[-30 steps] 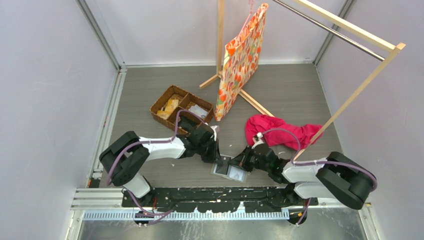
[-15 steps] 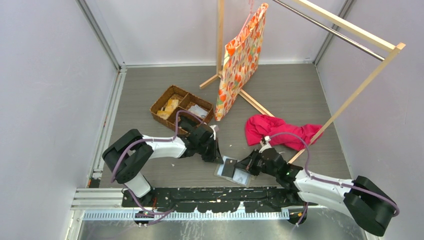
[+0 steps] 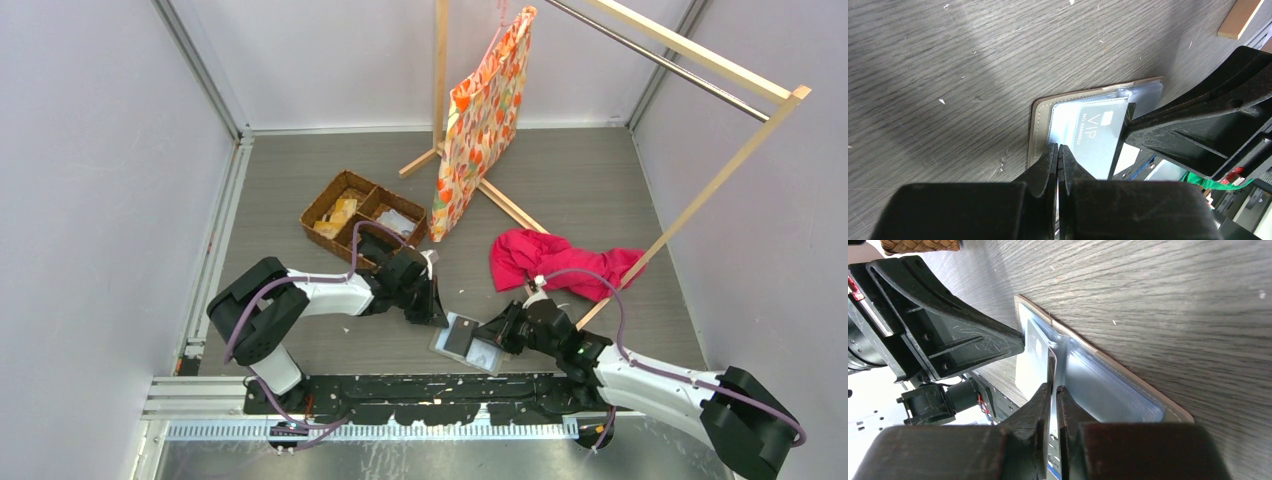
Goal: Take the credit cards out of the card holder
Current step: Remove the credit card from the card holder.
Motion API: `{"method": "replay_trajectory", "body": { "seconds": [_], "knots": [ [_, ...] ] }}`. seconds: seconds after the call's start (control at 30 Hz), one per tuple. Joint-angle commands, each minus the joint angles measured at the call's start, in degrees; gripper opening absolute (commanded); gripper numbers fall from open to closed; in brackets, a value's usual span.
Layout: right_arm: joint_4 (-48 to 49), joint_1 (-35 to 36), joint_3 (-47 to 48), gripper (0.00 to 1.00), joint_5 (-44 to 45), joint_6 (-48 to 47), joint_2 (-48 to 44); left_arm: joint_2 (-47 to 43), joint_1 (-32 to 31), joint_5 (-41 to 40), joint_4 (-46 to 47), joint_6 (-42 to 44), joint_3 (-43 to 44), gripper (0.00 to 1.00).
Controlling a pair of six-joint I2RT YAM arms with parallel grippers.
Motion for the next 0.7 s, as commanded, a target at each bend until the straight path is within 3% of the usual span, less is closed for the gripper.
{"method": "replay_trajectory", "body": {
  "seconds": [0.0,0.07,0.13,0.37,0.67],
  "knots": [
    [-0.67,-0.17,-0.36,0.18,0.68,0.95,-0.33,2.74,0.1,-5.05,-4.86,1.46,-1.68,0.0],
    [-0.07,-0.19,-0.36,0.27,0.63,1.65,-0.1,2.57,0.1,-5.45,-5.19,1.26,-1.79,0.01],
    [0.44,-0.13,-0.37,0.29,0.71,2.22,0.18,2.41,0.17,-6.18,-5.75,1.08,-2.09,0.01],
    [3.16,-0.12,-0.29,0.28,0.73,2.14,2.92,-0.21,0.88,-7.96,-6.68,-0.35,-5.64,0.01],
    [11.54,-0.16,3.31,0.28,-2.68,0.38,14.24,-4.64,0.97,-8.54,-6.37,-3.55,-12.3,0.0]
  ]
}}
